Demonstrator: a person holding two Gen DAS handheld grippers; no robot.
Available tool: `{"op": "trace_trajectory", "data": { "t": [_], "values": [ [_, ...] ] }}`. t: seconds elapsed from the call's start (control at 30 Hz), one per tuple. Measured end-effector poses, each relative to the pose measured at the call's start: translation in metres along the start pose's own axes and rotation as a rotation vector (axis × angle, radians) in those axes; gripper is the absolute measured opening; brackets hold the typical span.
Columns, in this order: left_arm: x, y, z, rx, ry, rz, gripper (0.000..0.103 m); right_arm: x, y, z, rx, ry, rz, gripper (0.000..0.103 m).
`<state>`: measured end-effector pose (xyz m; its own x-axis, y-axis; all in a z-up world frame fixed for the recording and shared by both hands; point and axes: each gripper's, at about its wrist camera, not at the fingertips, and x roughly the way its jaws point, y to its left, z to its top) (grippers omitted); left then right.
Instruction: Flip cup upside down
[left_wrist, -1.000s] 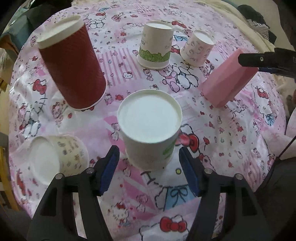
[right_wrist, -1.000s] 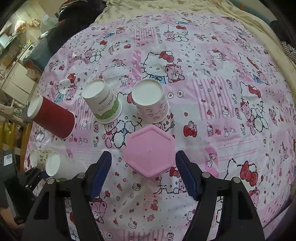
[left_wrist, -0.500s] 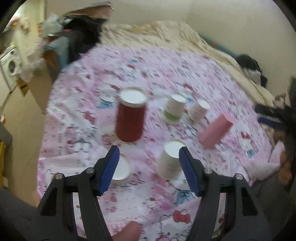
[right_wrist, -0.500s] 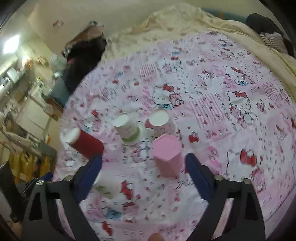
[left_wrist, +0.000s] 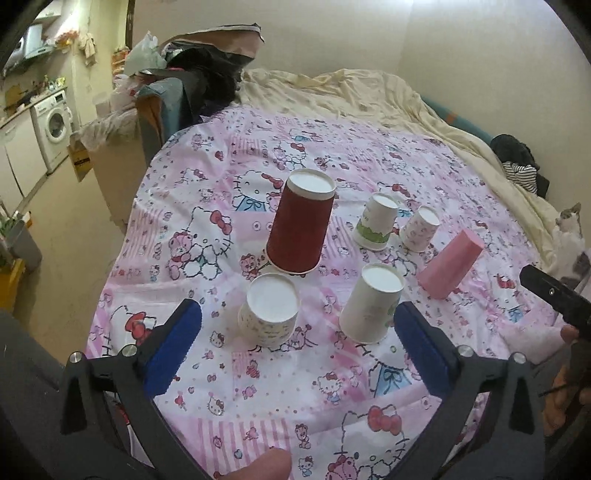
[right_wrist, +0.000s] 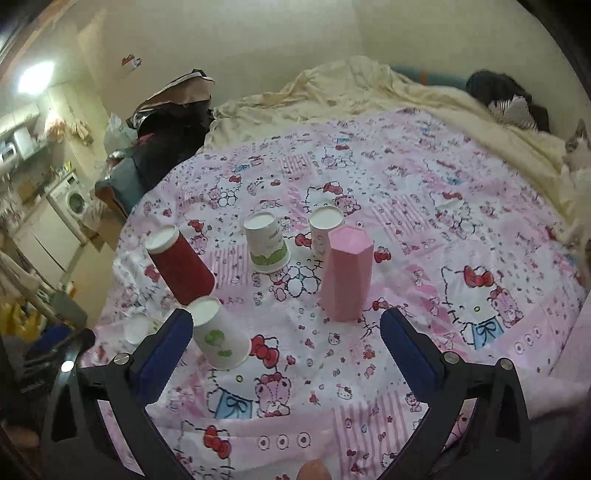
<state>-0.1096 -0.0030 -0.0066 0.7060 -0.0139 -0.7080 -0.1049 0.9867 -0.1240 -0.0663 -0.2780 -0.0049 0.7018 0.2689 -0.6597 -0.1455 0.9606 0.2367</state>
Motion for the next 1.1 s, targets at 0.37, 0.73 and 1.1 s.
{"op": "trace_trajectory", "data": {
  "t": [0.37,0.73,1.1],
  "values": [
    [0.001,-0.01,-0.011,0.03,-0.018,0.003,0.103,-0.01,0.033,-0.028,-0.15,-0.11,-0.081,0.103],
    [0.002,-0.014,-0.009,0.029,-0.017,-0.013,0.103,-0.01,0.036,-0.032,-0.131,-0.107,-0.074,0.103],
    [0.002,-0.015,-0.009,0.027,-0.017,-0.033,0.103,-0.007,0.037,-0.033,-0.132,-0.098,-0.073,0.103]
  ]
}}
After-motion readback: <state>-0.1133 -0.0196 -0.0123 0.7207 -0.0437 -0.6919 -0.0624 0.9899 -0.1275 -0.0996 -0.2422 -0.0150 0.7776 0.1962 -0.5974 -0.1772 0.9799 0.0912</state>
